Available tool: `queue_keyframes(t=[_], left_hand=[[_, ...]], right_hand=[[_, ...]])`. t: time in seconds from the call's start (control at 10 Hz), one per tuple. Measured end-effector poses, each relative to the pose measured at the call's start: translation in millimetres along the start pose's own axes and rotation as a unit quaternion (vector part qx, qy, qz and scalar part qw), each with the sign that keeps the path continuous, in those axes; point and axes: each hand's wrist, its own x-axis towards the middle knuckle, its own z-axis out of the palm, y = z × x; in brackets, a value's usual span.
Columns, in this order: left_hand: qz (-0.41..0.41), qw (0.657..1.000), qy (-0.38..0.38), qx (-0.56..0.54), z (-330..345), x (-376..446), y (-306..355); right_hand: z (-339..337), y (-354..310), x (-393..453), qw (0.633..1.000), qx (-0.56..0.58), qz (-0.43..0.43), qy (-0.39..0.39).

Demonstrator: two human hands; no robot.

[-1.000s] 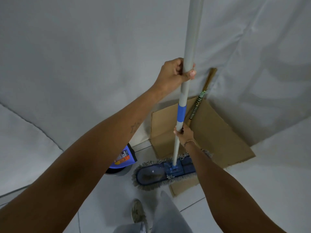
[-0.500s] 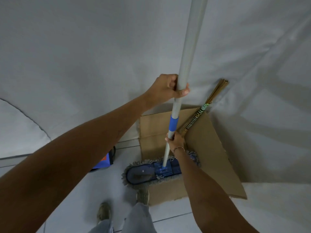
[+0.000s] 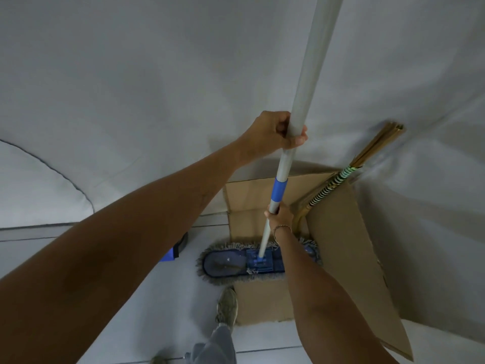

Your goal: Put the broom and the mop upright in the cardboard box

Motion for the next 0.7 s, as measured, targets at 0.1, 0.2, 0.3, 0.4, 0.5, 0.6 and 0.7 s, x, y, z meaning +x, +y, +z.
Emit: queue_keyframes(t=[0.1,0.2,0.3,0.4,0.5,0.6,0.7], left_hand=[[0.004,1.000,0.003,0.006,-8,16,-8],[0.004,1.000,-0.004,0.023,-9,24,-20],[0.005,1.000,0.002,0.015,-10,28,-27],[0.001,1.000,0.005,0.016,-9,28,-29],[-0.011,0.998,0.030,0.049,-5,22,-26],[-0.041,0.997,0.021,0.068,-3,11,-22],[-0.067,0.994,0.057,0.065,-10,-11,-24]], right_hand=[[6,-2,12,1.000,-0.003,-0.007,0.006],[5,2,21,1.000,-0.017,-0.005,-0.007],[2,2,27,0.999,-0.038,-0.009,-0.033],[-2,-4,33,0.995,-0.073,0.003,-0.066],[-7,-15,31,0.988,-0.113,0.028,-0.104],[-10,-15,20,0.986,-0.129,0.016,-0.104],[-15,-14,5,0.980,-0.169,0.000,-0.103]])
